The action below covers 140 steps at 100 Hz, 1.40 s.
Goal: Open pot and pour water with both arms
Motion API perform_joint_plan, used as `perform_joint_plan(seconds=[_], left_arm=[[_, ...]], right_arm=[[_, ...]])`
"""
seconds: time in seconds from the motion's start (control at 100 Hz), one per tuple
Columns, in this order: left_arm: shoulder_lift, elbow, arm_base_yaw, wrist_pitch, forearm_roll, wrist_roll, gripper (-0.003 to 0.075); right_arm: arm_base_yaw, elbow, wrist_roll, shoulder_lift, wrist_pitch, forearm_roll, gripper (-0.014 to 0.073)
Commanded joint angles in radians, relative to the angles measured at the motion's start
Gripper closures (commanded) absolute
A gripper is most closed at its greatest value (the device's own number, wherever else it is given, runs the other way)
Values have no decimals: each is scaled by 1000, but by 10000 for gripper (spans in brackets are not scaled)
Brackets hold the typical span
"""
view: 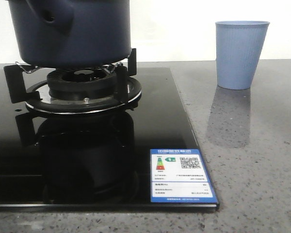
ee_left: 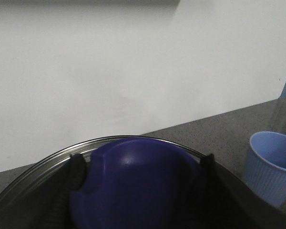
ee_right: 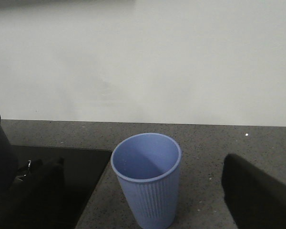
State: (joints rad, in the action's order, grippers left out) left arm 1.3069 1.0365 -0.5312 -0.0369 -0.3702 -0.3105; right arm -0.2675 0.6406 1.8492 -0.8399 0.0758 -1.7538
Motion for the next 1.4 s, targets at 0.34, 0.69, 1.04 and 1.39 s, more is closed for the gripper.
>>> perform_joint_plan(seconds=[0.34, 0.69, 1.04, 1.39], left_arm=[[13, 38, -12, -138, 24, -2, 362], [13, 35, 22, -138, 35, -2, 362], [13, 34, 28, -121, -10, 1, 361], [54, 34, 28, -63, -10, 1, 361]], right_arm=[[1, 23, -3, 14, 34, -6, 10], [1, 23, -3, 14, 34, -7, 10], [1, 23, -3, 14, 32, -7, 10], [1, 23, -3, 14, 24, -7, 10]])
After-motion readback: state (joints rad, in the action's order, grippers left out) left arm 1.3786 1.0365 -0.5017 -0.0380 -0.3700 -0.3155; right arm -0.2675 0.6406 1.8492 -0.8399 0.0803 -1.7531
